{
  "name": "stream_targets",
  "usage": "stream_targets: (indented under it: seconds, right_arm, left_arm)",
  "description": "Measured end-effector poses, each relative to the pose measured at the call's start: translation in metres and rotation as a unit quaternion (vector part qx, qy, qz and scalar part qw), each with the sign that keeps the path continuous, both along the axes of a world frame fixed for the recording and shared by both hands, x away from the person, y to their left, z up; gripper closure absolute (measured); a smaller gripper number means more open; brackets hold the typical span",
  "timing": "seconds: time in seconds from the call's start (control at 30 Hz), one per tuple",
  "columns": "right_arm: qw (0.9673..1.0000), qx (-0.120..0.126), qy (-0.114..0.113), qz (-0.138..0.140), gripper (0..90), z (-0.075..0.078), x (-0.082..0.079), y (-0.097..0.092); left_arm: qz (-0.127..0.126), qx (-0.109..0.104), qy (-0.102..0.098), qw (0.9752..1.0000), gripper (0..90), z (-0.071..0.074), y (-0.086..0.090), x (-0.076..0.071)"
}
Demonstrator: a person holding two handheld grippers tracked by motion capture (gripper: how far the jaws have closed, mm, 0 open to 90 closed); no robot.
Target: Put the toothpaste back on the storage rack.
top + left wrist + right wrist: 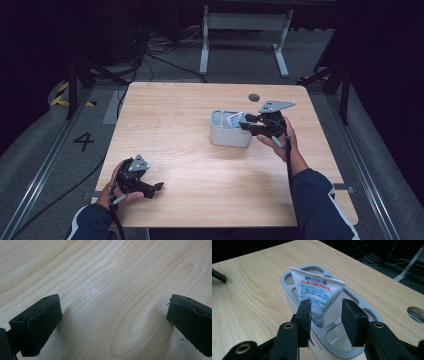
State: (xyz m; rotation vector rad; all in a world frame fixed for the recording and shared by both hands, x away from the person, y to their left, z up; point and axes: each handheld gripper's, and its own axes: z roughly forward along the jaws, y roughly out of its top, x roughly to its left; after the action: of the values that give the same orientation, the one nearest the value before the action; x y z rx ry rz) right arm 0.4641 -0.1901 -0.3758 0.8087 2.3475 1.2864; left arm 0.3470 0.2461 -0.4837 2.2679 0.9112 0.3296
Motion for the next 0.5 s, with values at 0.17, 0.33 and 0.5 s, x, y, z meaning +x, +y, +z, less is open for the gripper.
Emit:
stream_targets:
  seconds: [0.17,0.33,0.5]
  right_arm:
    - [1.0,0.0,-0.002,-0.004,58.7,0.001,-0.003,-0.005]
    - [1.0,0.0,-0.005,-0.004,58.0,0.004,-0.007,-0.01]
    - [0.9999,-0.004,-0.008,-0.005,56.2,0.005,-0.012,-0.015]
  left_arm:
    - [0.0,0.0,0.0,1.0,0.4,0.0,0.0,0.0]
    - [0.0,0.0,0.0,1.0,0.4,0.0,0.0,0.0]
    - [0.0,0.0,0.0,1.0,0.4,0.0,0.0,0.0]
